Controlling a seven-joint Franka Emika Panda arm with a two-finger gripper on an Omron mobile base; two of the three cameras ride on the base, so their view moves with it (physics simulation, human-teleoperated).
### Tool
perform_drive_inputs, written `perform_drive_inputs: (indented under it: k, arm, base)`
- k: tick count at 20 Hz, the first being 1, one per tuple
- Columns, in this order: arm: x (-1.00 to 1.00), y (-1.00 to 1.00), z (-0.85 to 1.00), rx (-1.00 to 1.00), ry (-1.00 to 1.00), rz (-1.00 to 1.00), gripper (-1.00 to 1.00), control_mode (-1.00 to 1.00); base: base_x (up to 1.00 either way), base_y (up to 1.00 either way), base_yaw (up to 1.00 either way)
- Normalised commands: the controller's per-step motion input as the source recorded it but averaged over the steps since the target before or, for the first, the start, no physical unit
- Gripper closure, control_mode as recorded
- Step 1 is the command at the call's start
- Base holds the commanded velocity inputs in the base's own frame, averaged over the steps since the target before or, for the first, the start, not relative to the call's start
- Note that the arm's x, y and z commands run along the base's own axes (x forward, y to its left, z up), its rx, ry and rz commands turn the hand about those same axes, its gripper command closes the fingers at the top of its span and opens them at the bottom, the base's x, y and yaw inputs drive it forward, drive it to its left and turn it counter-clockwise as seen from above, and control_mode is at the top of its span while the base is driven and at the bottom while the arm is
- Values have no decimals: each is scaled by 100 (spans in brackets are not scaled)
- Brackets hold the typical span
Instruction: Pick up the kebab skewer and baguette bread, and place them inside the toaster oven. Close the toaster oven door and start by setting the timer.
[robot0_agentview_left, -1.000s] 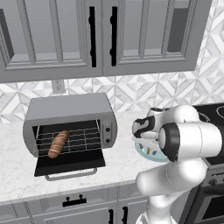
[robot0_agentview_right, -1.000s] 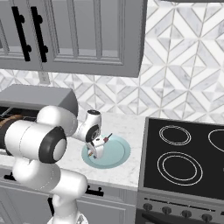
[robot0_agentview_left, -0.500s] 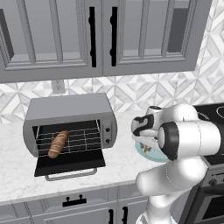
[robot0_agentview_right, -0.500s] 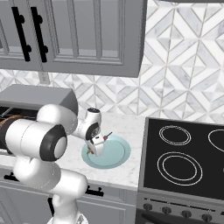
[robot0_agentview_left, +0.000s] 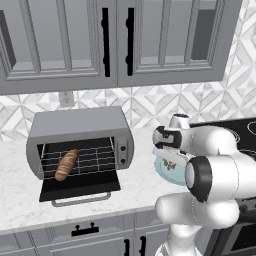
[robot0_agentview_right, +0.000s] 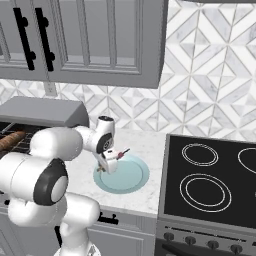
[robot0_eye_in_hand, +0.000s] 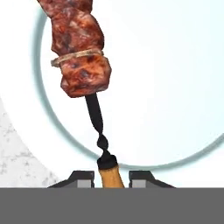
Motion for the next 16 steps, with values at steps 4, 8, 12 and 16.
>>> perform_drive_inputs:
  k: [4, 8, 12, 16]
  arm:
    - [-89, 33, 100, 0, 0, 4, 100, -100]
    - [-81, 81, 88, -2, 0, 20, 100, -100]
    - [-52, 100, 59, -7, 0, 32, 100, -100]
    - [-22, 100, 65, -2, 0, 31, 100, -100]
  base:
    - [0, 0, 0]
    - [0, 0, 0]
    - [0, 0, 0]
    - [0, 0, 0]
